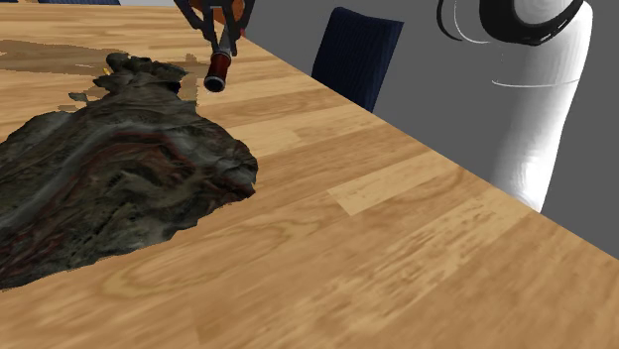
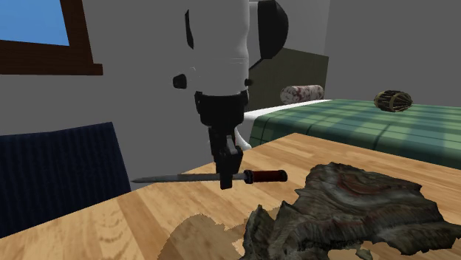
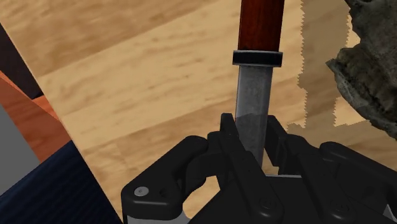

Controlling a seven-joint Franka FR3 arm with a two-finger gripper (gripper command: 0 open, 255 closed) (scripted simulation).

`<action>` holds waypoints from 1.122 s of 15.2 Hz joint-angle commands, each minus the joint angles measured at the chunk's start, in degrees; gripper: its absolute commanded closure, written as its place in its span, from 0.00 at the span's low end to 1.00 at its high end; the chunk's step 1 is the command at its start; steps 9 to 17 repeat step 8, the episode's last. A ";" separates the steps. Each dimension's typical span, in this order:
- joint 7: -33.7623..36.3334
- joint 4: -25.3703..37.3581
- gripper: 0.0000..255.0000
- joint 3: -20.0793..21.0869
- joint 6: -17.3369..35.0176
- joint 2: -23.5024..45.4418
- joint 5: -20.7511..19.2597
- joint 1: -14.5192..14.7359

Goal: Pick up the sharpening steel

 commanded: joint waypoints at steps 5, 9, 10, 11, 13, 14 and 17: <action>0.88 13.89 1.00 0.00 -8.44 5.87 -3.56 4.29; 0.95 17.79 1.00 -0.19 -10.62 7.62 -4.64 5.75; 0.95 17.79 1.00 -0.19 -10.62 7.62 -4.64 5.75; 0.95 17.79 1.00 -0.19 -10.62 7.62 -4.64 5.75; 0.95 17.79 1.00 -0.19 -10.62 7.62 -4.64 5.75; 0.95 17.79 1.00 -0.19 -10.62 7.62 -4.64 5.75; 0.95 17.79 1.00 -0.19 -10.62 7.62 -4.64 5.75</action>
